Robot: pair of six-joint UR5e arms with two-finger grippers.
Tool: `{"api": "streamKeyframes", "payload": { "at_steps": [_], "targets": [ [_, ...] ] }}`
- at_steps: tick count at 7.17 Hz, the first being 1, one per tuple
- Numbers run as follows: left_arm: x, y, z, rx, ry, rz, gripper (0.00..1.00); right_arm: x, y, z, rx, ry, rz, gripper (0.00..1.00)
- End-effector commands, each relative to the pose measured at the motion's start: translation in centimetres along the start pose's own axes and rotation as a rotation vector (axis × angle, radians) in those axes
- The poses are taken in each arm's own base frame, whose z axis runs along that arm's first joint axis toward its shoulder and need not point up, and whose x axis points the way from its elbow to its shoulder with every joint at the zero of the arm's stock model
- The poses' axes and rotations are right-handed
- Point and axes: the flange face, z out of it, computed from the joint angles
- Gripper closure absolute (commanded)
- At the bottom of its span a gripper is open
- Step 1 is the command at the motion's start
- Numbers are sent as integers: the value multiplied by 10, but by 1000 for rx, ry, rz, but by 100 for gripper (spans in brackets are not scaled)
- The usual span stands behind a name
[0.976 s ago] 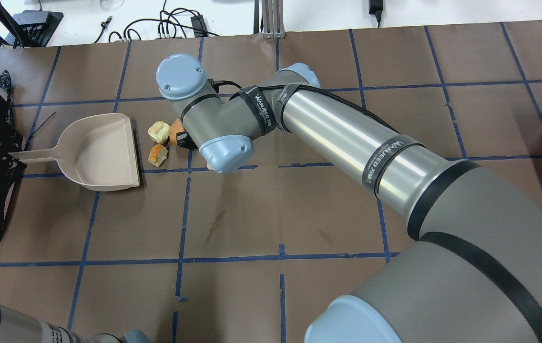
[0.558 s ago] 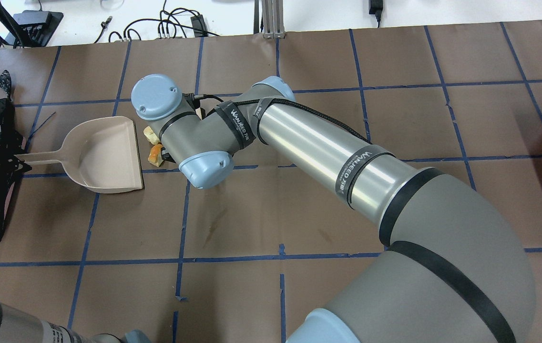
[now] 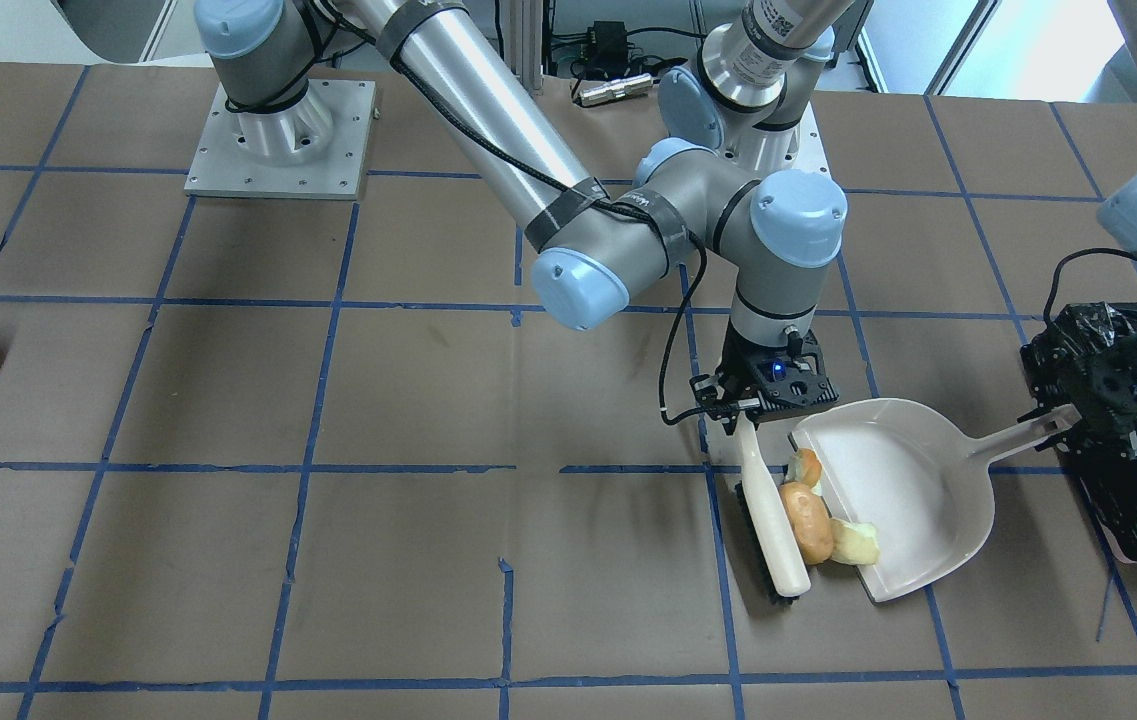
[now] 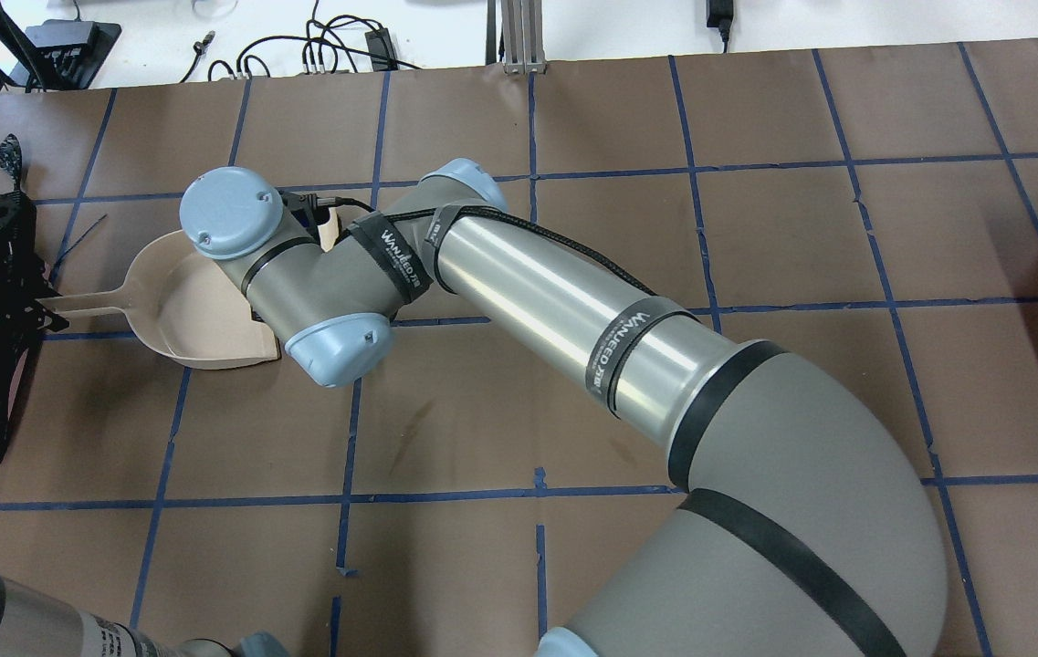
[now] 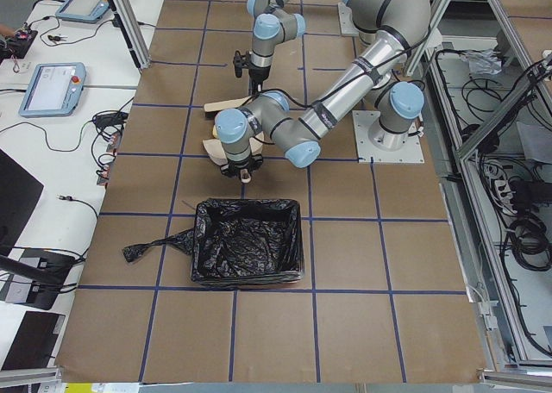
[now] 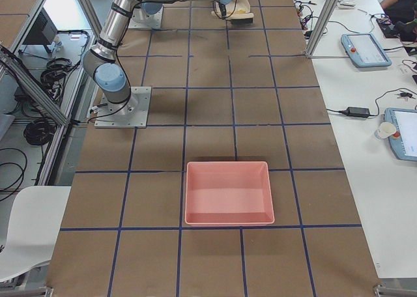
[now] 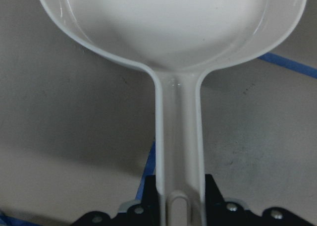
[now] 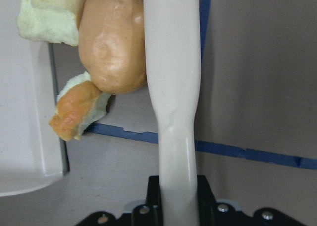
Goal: Sweep and dump trash in nearest bin
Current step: 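Sweep the potato and bread chunks into the dustpan with the right-held brush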
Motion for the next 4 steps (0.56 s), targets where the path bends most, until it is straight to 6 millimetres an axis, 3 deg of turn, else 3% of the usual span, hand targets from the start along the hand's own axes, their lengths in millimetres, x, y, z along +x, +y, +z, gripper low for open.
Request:
{"api": "streamKeyframes", "payload": {
  "at_steps": [1, 3, 4],
  "targets": [
    [-2, -17, 2, 2, 2, -2, 97, -36, 4, -4, 11, -54, 18, 90],
    [-2, -23, 1, 0, 0, 1, 97, -49, 9, -10, 7, -84, 58, 90],
    [-2, -23, 1, 0, 0, -2, 97, -62, 21, -15, 9, -93, 68, 90]
  ]
}}
